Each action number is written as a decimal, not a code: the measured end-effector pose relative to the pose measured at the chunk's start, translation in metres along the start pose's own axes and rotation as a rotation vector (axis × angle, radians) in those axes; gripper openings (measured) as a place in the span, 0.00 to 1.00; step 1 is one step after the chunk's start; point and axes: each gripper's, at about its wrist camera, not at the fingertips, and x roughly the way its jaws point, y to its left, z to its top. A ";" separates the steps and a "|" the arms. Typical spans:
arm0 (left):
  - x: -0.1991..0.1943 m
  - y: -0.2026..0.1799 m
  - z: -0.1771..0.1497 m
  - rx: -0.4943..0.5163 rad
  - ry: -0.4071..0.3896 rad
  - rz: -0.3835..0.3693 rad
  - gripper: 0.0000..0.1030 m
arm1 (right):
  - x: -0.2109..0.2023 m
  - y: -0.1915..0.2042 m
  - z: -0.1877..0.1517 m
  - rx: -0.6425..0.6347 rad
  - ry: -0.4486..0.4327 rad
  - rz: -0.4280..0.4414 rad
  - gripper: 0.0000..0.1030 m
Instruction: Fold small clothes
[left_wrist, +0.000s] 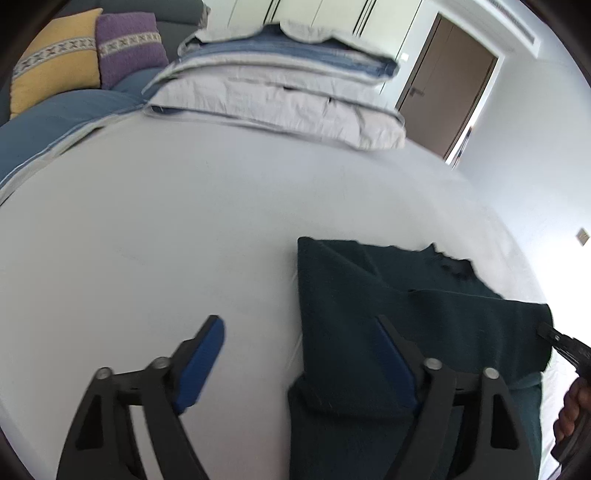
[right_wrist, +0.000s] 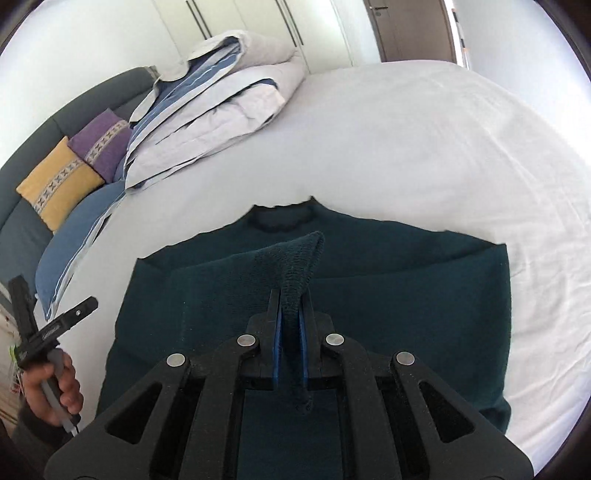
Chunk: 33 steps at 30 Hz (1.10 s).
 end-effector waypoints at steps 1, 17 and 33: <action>0.005 0.000 0.001 0.001 0.009 0.006 0.72 | -0.003 0.001 -0.007 -0.018 -0.013 0.008 0.06; 0.041 0.004 0.002 -0.048 0.064 0.045 0.72 | -0.061 0.078 0.008 -0.280 -0.174 0.033 0.06; 0.073 -0.016 0.035 0.049 0.093 0.075 0.55 | 0.024 -0.041 -0.051 0.040 0.076 -0.071 0.07</action>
